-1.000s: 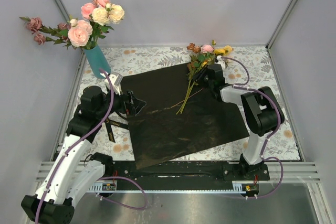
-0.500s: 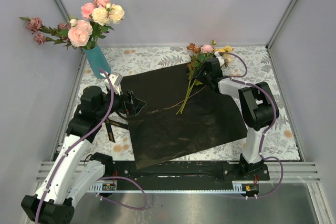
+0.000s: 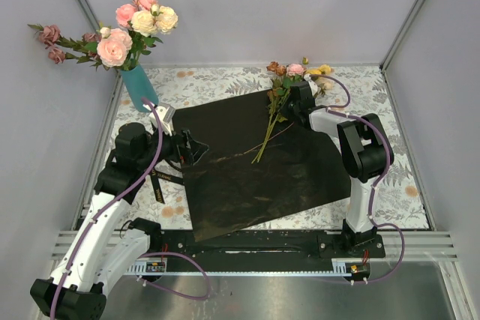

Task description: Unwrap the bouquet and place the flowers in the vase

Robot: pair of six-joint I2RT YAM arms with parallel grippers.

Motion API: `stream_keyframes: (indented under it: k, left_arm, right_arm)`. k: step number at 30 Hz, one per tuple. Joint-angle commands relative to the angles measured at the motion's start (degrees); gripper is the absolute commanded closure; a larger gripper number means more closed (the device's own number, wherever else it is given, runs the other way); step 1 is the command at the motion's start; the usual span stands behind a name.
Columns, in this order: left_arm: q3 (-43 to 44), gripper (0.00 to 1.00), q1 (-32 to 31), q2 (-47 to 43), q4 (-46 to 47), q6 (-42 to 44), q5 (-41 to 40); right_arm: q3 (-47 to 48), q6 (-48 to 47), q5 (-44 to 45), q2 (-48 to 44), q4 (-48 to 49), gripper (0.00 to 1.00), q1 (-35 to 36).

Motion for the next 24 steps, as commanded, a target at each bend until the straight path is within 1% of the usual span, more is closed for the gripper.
stream_keyframes:
  k: [1,3,6,10,14,16,19,24]
  left_arm:
    - [0.2,0.01,-0.1,-1.2,2.0,0.0,-0.1]
    - [0.2,0.01,0.0,-1.2,2.0,0.1,-0.1]
    - [0.0,0.01,-0.1,-1.3,2.0,0.2,-0.4]
    - [-0.2,0.01,-0.1,-1.7,2.0,0.3,-0.4]
    - [0.2,0.01,-0.1,-1.7,1.9,-0.2,-2.3]
    - [0.4,0.01,-0.3,-1.6,1.9,-0.6,-3.6]
    - [2.2,0.01,-0.5,0.2,1.5,-2.0,-2.8]
    - [6.0,0.02,-1.0,4.6,2.3,-6.1,-0.7]
  right_arm:
    - [1.8,-0.9,-0.2,-0.2,2.6,0.79,-0.3]
    - [1.6,-1.3,-0.2,-0.3,3.2,0.87,-0.4]
    - [-0.6,-1.8,-0.7,-1.5,7.6,0.99,-0.4]
    - [-2.9,-3.5,-1.1,-4.0,10.3,1.00,-0.4]
    - [-7.4,-4.5,-2.2,-8.4,15.6,1.00,-0.4]
    - [-9.1,-4.6,-2.8,-10.7,16.2,1.00,-0.4]
    - [-12.8,-4.5,-3.2,-14.4,18.8,1.00,-0.4]
    - [-18.0,-3.9,-7.9,-19.8,22.4,1.00,-0.4]
